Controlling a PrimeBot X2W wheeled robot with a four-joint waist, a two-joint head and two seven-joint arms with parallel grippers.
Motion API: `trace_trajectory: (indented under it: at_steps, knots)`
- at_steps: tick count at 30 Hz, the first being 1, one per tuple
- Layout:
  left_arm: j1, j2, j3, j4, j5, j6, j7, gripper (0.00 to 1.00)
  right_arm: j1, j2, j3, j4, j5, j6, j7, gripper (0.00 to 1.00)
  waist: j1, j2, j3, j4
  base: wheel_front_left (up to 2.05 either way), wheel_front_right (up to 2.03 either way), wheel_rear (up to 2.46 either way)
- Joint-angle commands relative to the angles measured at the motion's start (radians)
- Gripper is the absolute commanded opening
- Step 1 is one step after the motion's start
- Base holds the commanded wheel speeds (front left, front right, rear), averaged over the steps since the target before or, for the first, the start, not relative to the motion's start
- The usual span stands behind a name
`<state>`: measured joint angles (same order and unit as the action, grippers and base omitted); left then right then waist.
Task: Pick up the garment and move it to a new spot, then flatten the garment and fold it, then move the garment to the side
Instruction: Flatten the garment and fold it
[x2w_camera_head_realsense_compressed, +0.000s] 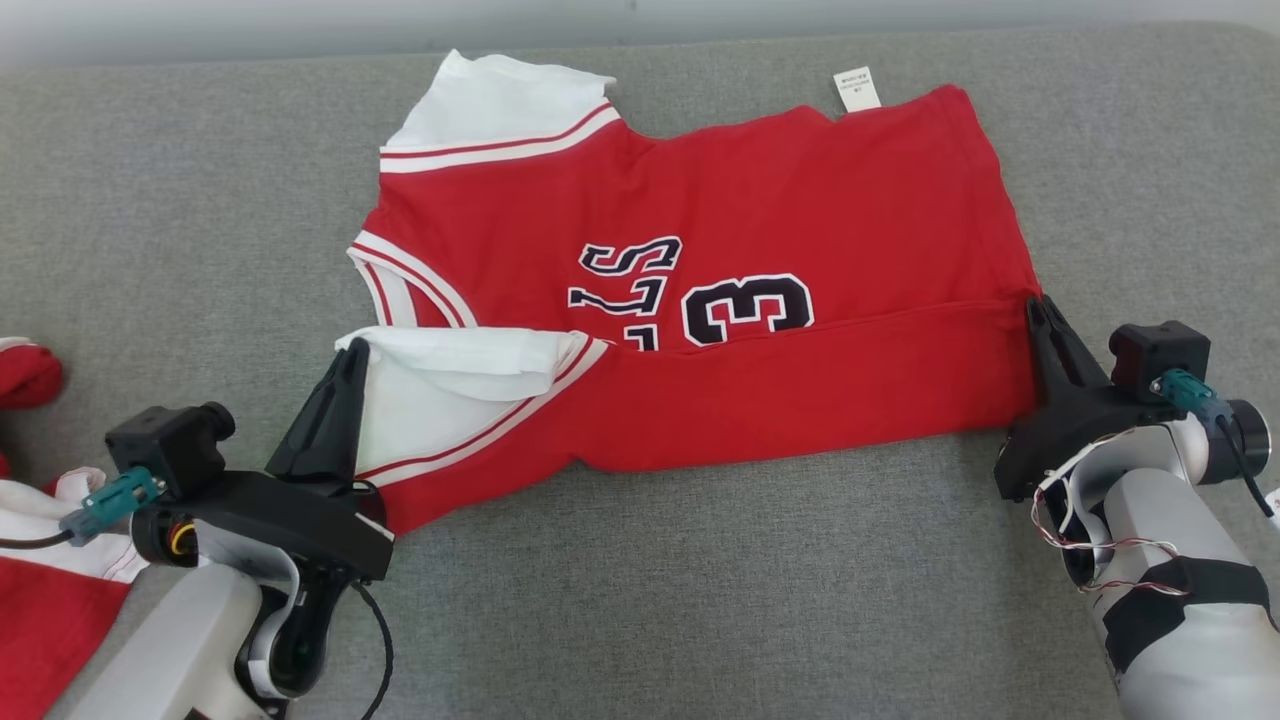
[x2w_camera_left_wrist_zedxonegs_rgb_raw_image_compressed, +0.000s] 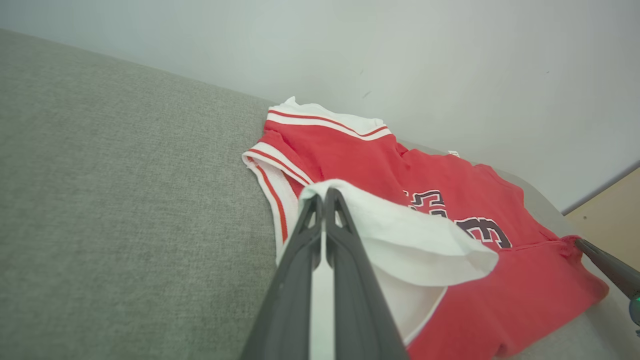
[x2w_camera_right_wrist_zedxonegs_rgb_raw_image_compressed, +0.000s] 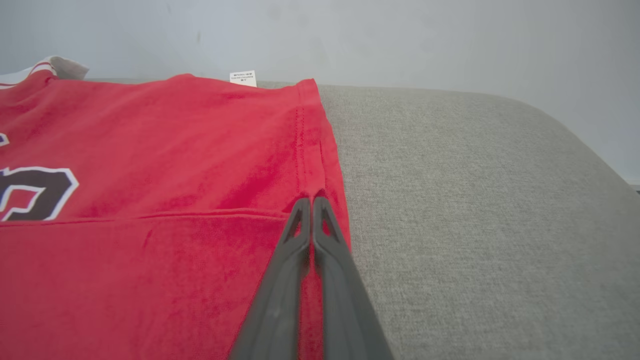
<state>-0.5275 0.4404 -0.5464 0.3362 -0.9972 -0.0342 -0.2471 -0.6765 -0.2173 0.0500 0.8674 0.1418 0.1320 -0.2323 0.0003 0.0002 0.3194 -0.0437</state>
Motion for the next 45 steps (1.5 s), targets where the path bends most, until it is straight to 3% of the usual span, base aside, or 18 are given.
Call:
trace_trajectory:
  at_steps: [1, 2, 3, 4, 5, 12, 22, 27, 31, 39, 40, 41, 42, 43, 44, 45]
  knots:
    - [-0.014, -0.021, 0.007, 0.028, 0.019, -0.018, -0.013, 0.29, -0.010, 0.001, -0.008, 0.027, -0.001, -0.003, -0.018, 0.00, -0.0003, -0.0002, -0.007, 0.009, 0.00, 0.00, 0.00]
    - [-0.012, -0.030, 0.010, 0.037, 0.025, -0.025, -0.015, 0.47, -0.011, 0.000, -0.016, 0.035, 0.000, -0.003, -0.023, 0.00, -0.0003, -0.0002, -0.011, 0.012, 0.00, 0.00, 0.00]
    - [-0.012, -0.030, 0.010, 0.037, 0.025, -0.025, -0.015, 0.47, -0.011, 0.000, -0.016, 0.035, 0.000, -0.003, -0.023, 0.00, -0.0003, -0.0002, -0.011, 0.012, 0.00, 0.00, 0.00]
    - [-0.011, -0.035, 0.013, 0.044, 0.039, -0.029, -0.016, 0.98, -0.011, -0.002, -0.026, 0.040, -0.001, -0.003, -0.027, 0.34, -0.0003, -0.0002, -0.017, 0.014, 0.00, 0.00, 0.00]
    - [-0.007, -0.041, 0.023, 0.045, 0.046, -0.030, -0.018, 1.00, -0.007, -0.001, -0.033, 0.040, -0.005, -0.003, -0.030, 1.00, -0.0003, -0.0002, -0.021, 0.016, 0.00, 0.00, 0.00]
    - [0.134, -0.077, 0.093, -0.033, 0.020, 0.004, -0.017, 1.00, 0.106, 0.014, -0.113, -0.106, -0.013, -0.003, -0.033, 1.00, -0.0003, -0.0002, -0.063, 0.014, 0.00, 0.00, 0.00]
    - [0.377, -0.106, 0.131, -0.230, -0.152, 0.157, 0.100, 1.00, 0.242, 0.041, -0.160, -0.216, -0.010, -0.003, -0.034, 1.00, -0.0003, -0.0002, -0.092, -0.006, 0.00, 0.00, 0.00]
    - [0.381, -0.099, 0.126, -0.244, -0.150, 0.231, 0.141, 1.00, 0.237, 0.056, -0.138, -0.176, 0.008, -0.003, -0.034, 1.00, -0.0003, -0.0002, -0.087, -0.014, 0.00, 0.00, 0.00]
    - [0.348, -0.094, 0.118, -0.214, -0.152, 0.260, 0.181, 1.00, 0.178, 0.070, -0.092, -0.083, 0.074, -0.003, -0.026, 1.00, -0.0003, -0.0002, -0.074, -0.022, 0.00, 0.00, 0.00]
    - [0.296, -0.102, 0.105, -0.154, -0.140, 0.233, 0.190, 1.00, 0.094, 0.056, -0.031, 0.049, 0.186, -0.003, -0.021, 1.00, -0.0003, -0.0002, -0.046, -0.009, 0.00, 0.00, 0.00]
    - [0.291, -0.101, 0.101, -0.149, -0.136, 0.229, 0.187, 0.81, 0.088, 0.053, -0.026, 0.061, 0.195, -0.003, -0.022, 1.00, -0.0003, -0.0002, -0.043, -0.007, 0.00, 0.00, 0.00]
    - [0.287, -0.103, 0.098, -0.143, -0.134, 0.220, 0.185, 0.35, 0.083, 0.050, -0.021, 0.072, 0.206, -0.003, -0.023, 1.00, -0.0003, -0.0002, -0.041, -0.006, 0.00, 0.00, 0.00]
    - [0.281, -0.103, 0.098, -0.141, -0.132, 0.211, 0.178, 0.07, 0.079, 0.046, -0.016, 0.081, 0.214, -0.003, -0.023, 1.00, -0.0003, -0.0002, -0.040, -0.005, 0.00, 0.00, 0.00]
    - [0.278, -0.101, 0.095, -0.138, -0.128, 0.204, 0.175, 0.00, 0.077, 0.045, -0.011, 0.089, 0.223, -0.003, -0.023, 1.00, -0.0003, -0.0002, -0.039, -0.003, 0.00, 0.00, 0.00]
    - [0.278, -0.101, 0.093, -0.135, -0.129, 0.195, 0.171, 0.00, 0.076, 0.044, -0.004, 0.098, 0.233, -0.003, -0.023, 0.93, -0.0003, -0.0002, -0.039, -0.002, 0.00, 0.00, 0.00]
    - [0.275, -0.099, 0.091, -0.134, -0.125, 0.186, 0.167, 0.00, 0.075, 0.042, 0.003, 0.104, 0.242, -0.003, -0.024, 0.46, -0.0003, -0.0002, -0.040, -0.002, 0.00, 0.00, 0.00]
